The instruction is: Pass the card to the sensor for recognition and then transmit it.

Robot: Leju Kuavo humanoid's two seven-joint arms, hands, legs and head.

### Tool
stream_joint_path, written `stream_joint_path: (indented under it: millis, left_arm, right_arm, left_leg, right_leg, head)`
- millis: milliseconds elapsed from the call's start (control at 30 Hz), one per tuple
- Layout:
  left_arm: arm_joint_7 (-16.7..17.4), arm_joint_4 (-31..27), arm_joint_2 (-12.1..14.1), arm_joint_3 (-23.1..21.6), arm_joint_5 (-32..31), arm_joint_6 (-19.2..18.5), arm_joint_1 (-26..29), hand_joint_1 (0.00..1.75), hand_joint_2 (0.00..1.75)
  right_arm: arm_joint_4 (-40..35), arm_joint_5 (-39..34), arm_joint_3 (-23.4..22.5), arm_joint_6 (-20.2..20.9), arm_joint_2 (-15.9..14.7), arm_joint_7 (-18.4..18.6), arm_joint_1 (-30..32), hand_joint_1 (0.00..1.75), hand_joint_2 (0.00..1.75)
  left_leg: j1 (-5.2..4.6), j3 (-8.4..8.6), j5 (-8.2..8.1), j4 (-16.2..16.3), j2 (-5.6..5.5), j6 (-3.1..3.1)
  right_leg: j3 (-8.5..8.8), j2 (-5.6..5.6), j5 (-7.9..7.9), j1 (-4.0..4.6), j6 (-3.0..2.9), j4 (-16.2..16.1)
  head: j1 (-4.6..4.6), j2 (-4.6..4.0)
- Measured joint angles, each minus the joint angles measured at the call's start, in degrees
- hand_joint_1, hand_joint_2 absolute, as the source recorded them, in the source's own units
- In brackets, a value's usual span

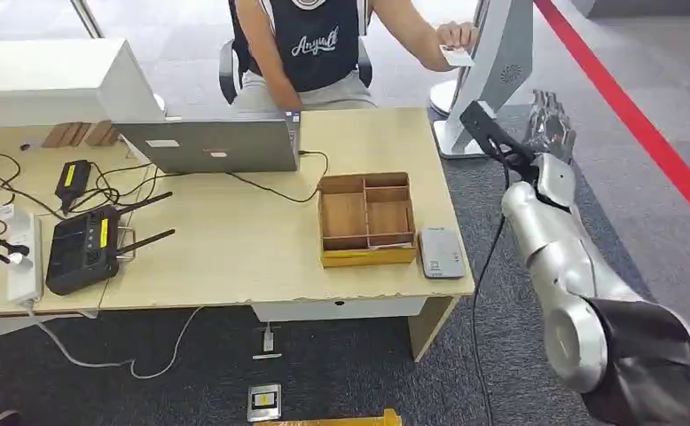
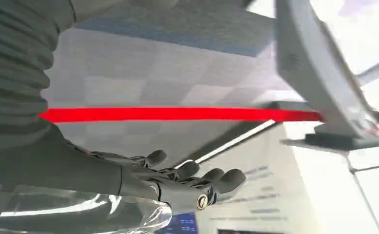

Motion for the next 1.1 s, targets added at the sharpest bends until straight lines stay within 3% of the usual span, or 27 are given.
stream_joint_path:
  millis: [133,333,833,1100]
  left_arm:
    - [0.2,0.0,0.0,0.0,0.0,0.1,0.0,0.00,1.75]
    - [-1.3,0.0,0.0,0.0,-0.1,-0.1,0.0,0.00,1.75]
    - [-3.3,0.0,0.4,-2.3,-0.1,-1.2,0.2,0.00,1.75]
    - [-3.7,0.0,0.4,-2.7,-0.1,-1.2,0.3,0.00,1.75]
  right_arm:
    - [-2.8,-7.3,5.4,0.0,2.6,-3.0,-1.5,0.00,1.75]
    - [-6.0,-11.9,13.7,-1.2,5.1,-5.4,-1.5,0.00,1.75]
    - [-9.0,-13.2,33.4,-0.8,5.9,-2.2,0.3,0.00,1.75]
    - [-9.0,-13.8,36.6,-0.9,6.1,-1.5,0.6,0.00,1.75]
  left_leg:
    - [0.01,0.04,0.00,0.0,0.02,0.00]
    - [0.05,0.00,0.02,0.0,-0.02,-0.04]
    - [0.06,0.03,0.01,0.0,0.00,-0.04]
    - [0.06,0.02,0.01,0.0,0.00,-0.04]
  right_leg:
    - [0.00,0.01,0.00,0.01,0.00,0.0]
    - [0.00,-0.01,-0.01,0.04,-0.01,0.0]
    - [-0.02,0.01,-0.01,0.06,-0.02,0.0]
    - [-0.02,0.01,-0.01,0.05,-0.03,0.0]
  head:
    - [0.00,0.00]
    - [0.00,0.00]
    - [0.00,0.00]
    - [0.00,0.00]
